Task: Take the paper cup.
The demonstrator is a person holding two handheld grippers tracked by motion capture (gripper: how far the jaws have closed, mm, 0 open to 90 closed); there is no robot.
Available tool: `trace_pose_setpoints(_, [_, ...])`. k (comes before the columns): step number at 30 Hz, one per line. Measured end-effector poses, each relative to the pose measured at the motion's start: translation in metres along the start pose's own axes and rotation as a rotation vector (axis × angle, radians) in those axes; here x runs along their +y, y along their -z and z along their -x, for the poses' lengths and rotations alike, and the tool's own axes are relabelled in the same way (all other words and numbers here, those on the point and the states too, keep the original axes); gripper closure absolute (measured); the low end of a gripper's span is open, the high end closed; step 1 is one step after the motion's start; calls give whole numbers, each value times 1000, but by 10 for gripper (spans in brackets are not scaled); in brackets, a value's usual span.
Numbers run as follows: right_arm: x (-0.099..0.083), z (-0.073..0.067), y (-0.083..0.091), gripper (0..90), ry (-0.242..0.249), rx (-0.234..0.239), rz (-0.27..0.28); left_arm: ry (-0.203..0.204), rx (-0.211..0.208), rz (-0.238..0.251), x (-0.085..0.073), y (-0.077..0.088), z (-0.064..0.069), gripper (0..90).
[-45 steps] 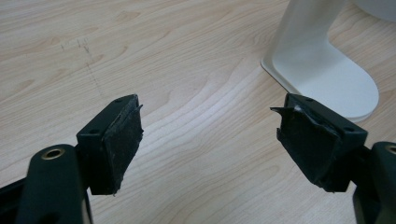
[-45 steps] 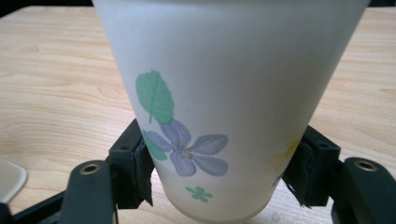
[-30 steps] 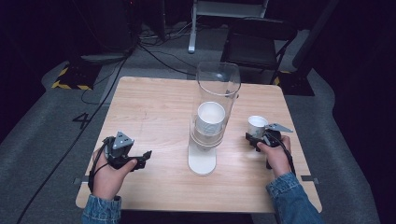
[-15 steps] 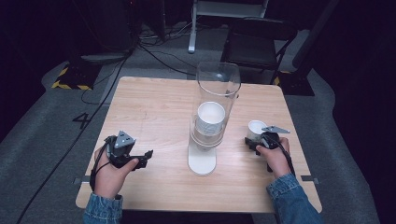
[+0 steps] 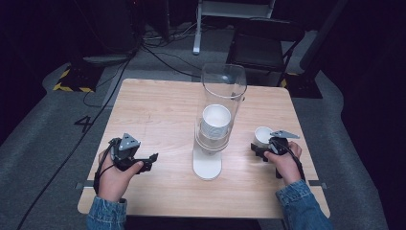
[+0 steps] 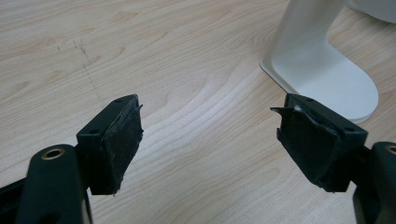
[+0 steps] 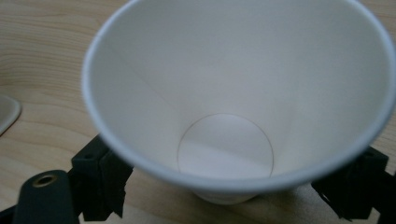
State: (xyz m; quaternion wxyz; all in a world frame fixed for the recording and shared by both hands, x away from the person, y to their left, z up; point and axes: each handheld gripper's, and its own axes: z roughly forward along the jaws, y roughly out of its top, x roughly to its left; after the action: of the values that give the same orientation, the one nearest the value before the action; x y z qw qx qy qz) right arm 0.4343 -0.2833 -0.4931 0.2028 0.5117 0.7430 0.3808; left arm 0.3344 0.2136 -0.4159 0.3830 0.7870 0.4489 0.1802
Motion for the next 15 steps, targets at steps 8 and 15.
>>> trace_pose_setpoints(8, [2, 1, 31, 159, 21, 6, 30, 9, 2, 2, -1, 2, -2, 219])
trace_pose_setpoints(15, [9, 6, 65, 158, 4, 36, 100, 6, -10, 5, -1, 2, -3, 206])
